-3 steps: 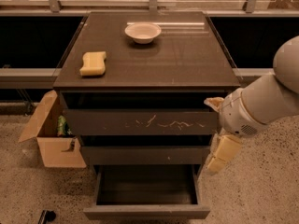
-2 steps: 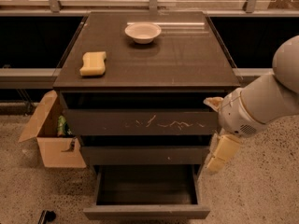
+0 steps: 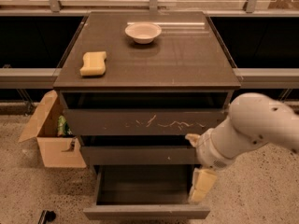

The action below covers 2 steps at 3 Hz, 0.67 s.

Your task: Close bottom drawer

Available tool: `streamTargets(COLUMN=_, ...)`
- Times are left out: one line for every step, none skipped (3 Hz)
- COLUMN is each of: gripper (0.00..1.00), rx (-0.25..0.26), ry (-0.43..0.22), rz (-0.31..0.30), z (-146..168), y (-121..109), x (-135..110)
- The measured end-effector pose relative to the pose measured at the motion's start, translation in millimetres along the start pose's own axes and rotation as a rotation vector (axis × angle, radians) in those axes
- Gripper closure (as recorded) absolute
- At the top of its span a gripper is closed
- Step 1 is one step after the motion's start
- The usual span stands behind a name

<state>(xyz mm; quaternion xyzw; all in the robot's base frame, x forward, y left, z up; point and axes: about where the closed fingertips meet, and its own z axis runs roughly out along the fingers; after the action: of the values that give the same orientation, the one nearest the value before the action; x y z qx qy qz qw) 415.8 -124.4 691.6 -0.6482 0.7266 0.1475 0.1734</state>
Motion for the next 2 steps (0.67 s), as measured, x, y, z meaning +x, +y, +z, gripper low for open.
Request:
streamTargets(gripper=0.17, rx=-0.064, ry=0.008, rz=-0.005, z=69, y=17, x=23)
streamTargets(gripper=0.47, rx=-0.107, ry=0.0, rz=0.027, z=139, y=28, x=51)
